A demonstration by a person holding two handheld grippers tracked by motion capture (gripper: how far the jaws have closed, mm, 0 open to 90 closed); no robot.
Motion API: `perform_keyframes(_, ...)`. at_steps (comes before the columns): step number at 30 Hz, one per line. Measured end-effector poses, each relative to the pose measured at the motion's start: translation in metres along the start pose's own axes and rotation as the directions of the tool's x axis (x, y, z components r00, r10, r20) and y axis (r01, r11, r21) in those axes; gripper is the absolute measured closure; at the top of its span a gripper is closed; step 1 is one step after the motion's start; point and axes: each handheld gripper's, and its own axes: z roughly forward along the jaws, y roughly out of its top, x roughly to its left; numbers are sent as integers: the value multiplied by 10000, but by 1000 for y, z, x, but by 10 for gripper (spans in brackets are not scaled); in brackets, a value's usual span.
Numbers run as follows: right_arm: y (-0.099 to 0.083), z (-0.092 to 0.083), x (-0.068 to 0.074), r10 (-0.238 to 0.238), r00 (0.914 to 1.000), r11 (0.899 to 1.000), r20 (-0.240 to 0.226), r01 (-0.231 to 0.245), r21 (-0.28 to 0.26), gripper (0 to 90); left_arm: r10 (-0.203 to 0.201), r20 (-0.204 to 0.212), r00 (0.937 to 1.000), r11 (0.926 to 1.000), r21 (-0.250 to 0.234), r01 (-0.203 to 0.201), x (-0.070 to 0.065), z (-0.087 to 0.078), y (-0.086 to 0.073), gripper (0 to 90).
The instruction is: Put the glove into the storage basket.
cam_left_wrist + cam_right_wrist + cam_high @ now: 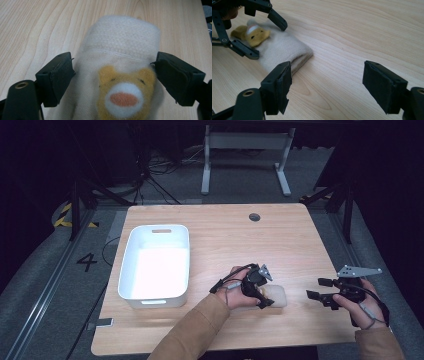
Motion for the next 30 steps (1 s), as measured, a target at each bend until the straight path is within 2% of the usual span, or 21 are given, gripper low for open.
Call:
perform_keyframes(9, -1, 2, 1, -27, 10000, 10000, -39, 28, 87, 241, 142, 35, 9999, 9996, 258, -143, 2, 12, -3, 152)
perform_keyframes(11, -1, 2, 1, -30, 10000, 10000, -49, 30, 82, 241, 43, 100, 9999, 9995, 303, -46, 3, 14, -4, 147)
perform_keyframes(15, -1, 3, 1, -19, 10000, 9999, -91, 20, 141, 242, 300, 149, 9994, 9981, 531, -307, 2, 18, -5, 137)
perform_keyframes(21, -1, 5, 2, -108, 9998, 9999, -158, 111, 130, 240, 692, -35, 9976, 9949, 736, -687, 0, 21, -5, 135)
perform_keyframes(30, -1, 5, 2, -104, 9997, 9999, -206, 107, 128, 238, 818, -206, 9964, 9934, 825, -798, 1, 22, -4, 136)
